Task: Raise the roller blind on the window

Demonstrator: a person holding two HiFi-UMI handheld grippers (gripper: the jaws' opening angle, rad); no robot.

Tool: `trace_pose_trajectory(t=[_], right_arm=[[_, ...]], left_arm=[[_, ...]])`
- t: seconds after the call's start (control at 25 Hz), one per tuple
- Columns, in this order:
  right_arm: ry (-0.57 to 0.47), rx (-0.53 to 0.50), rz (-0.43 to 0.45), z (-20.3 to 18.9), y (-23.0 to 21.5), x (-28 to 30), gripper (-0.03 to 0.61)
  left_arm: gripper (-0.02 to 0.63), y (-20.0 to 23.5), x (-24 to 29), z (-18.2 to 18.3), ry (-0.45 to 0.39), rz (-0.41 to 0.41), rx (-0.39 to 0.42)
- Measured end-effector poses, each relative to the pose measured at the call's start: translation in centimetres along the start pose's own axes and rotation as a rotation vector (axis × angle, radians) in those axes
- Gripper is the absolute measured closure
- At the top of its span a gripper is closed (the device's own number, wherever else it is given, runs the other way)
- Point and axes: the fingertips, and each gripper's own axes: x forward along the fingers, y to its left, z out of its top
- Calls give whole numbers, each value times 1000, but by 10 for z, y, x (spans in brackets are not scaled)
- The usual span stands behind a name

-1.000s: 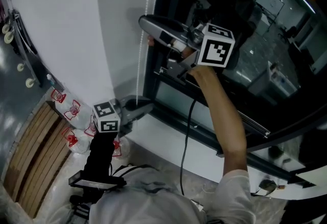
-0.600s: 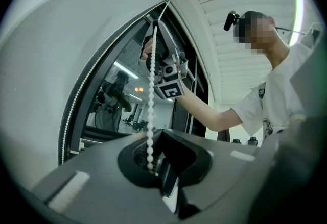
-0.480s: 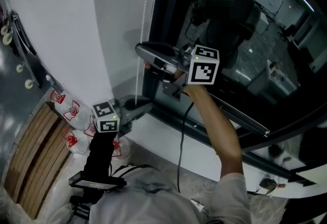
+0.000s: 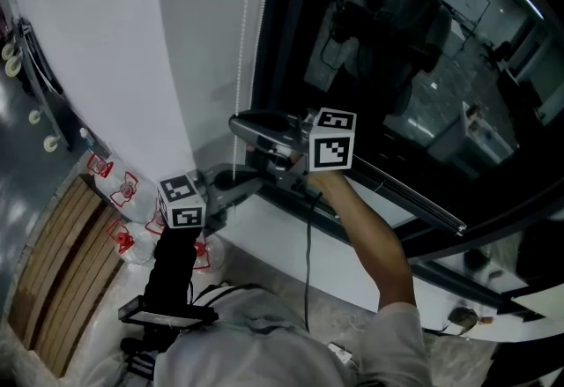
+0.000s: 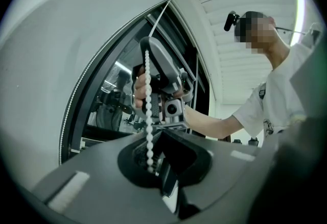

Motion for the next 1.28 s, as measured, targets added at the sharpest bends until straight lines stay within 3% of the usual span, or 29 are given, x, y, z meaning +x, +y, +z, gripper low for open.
trace_pose_trajectory(t=[0.36,0.48,0.56,0.6,0.92,1.28], right_arm=[[30,74,-5,-41,-8,-5,572],[31,25,3,-36,-5,-6,569],[32,-12,14,-25,-1,-7,495],[15,-20,21,-15,0,-7,454],[-139,-192,58,118,24,-1,453],[-164,-354,96,222,57,15,456]], left_arm=[[615,0,1,0,0,4,-8],[615,-1,1,1,-2,-3,6],[615,-1,0,1,0,-5,12],[615,-1,0,2,0,-1,11],[615,2,-2,1,6,13,8],[615,2,0,1,4,5,19]])
